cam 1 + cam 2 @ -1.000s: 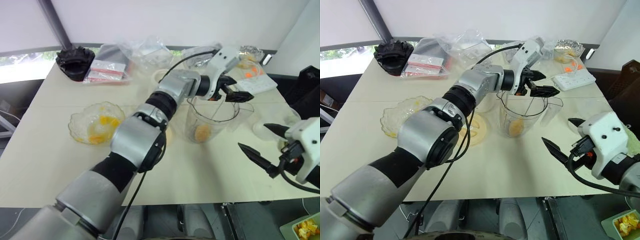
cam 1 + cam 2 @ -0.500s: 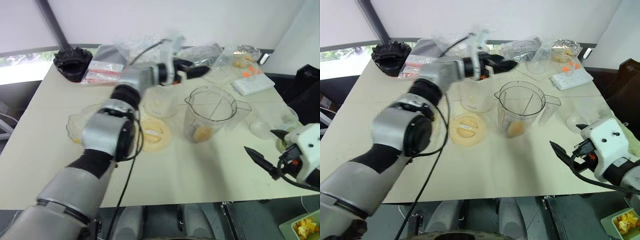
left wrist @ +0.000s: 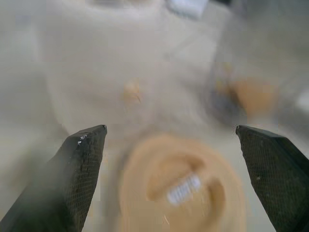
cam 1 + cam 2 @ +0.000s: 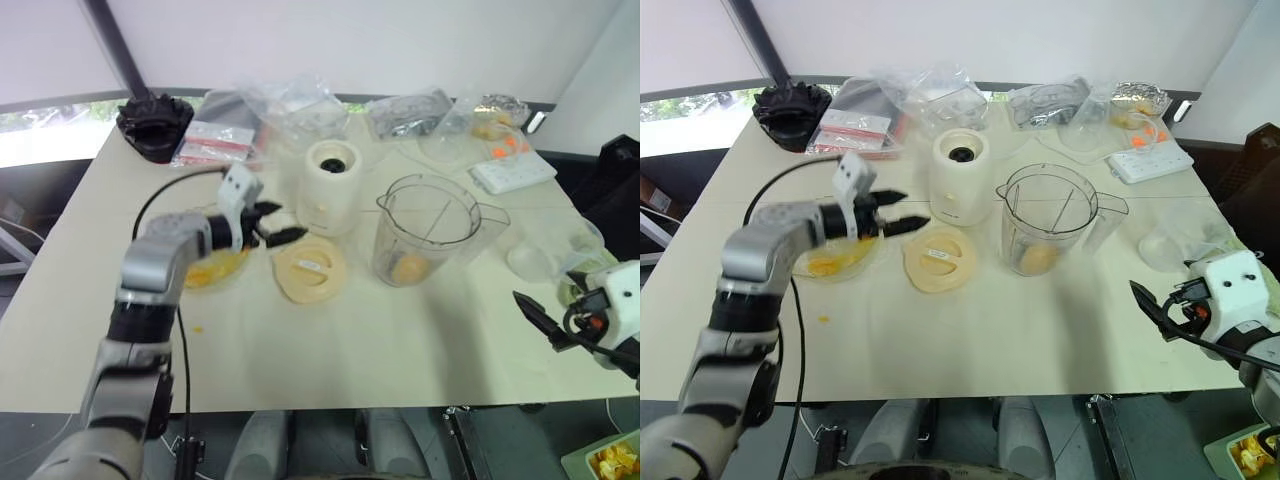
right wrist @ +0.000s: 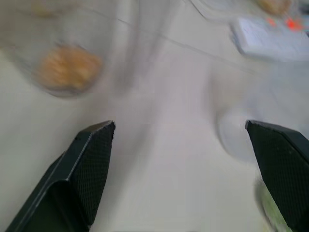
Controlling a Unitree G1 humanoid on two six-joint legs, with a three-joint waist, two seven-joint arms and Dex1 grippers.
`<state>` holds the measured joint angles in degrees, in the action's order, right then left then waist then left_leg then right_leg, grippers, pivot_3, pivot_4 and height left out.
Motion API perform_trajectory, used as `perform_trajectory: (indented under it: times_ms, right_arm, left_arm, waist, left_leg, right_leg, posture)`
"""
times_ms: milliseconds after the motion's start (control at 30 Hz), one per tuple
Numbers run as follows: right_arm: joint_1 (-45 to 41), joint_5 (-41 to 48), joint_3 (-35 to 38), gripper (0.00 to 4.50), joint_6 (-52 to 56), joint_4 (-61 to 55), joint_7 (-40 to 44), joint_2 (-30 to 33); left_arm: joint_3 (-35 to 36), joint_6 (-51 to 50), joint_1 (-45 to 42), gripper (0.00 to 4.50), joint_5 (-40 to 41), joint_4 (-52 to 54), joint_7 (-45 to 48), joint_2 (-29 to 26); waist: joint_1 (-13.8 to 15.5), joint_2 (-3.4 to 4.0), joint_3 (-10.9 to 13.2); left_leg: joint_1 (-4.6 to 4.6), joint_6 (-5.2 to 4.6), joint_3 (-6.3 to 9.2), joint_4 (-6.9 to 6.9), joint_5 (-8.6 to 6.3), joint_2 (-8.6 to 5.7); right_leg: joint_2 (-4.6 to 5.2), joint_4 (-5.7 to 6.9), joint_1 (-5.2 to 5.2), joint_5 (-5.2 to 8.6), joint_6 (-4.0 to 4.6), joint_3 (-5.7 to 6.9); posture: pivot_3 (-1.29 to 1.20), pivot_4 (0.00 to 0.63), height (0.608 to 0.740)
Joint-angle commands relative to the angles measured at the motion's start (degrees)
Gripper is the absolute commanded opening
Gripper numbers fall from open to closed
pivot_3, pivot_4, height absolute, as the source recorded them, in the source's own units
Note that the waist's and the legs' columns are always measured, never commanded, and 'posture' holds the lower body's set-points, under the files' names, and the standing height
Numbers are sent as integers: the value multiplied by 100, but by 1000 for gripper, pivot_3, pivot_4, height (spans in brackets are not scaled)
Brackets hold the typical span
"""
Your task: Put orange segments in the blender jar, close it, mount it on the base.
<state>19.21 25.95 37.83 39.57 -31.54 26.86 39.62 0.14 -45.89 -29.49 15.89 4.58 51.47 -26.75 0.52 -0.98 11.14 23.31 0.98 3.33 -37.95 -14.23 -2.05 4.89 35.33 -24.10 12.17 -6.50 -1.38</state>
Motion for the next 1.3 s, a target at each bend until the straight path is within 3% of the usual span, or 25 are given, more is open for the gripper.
perform_trajectory:
  times_ms: [33,267,700,1300]
  right_arm:
    - [-298,-203,376,4500,-373,706,-115,51]
    - [-1126,-581,283,4500,-952,2272,-163,308]
    - [-2714,-1163,-492,4500,-2089,5109,-105,664]
    - [-3438,-1474,-884,4500,-2788,6345,-304,716]
  left_arm:
    - [-255,74,523,4459,80,881,-27,-235]
    - [-457,243,1088,4459,14,1008,-636,0]
    - [-816,713,1034,4459,-209,920,-1025,97]
    - [-974,836,1013,4459,-275,1008,-1238,67]
  waist:
    - [0,2,0]
    - [16,14,-8]
    - [-33,25,-13]
    - [-134,28,-14]
  left_leg:
    - [-1,0,0,0,0,1]
    - [-3,0,-2,-5,2,0]
    - [-5,-1,-27,-5,3,-3]
    - [-6,-1,-27,-4,3,-5]
  right_leg:
    - [-1,0,-1,-2,3,0]
    - [-6,-1,4,-4,8,2]
    - [-21,1,4,-5,8,0]
    - [-22,2,6,-6,7,0]
  posture:
    - [0,150,740]
    - [0,150,740]
    - [0,150,740]
    - [0,150,740]
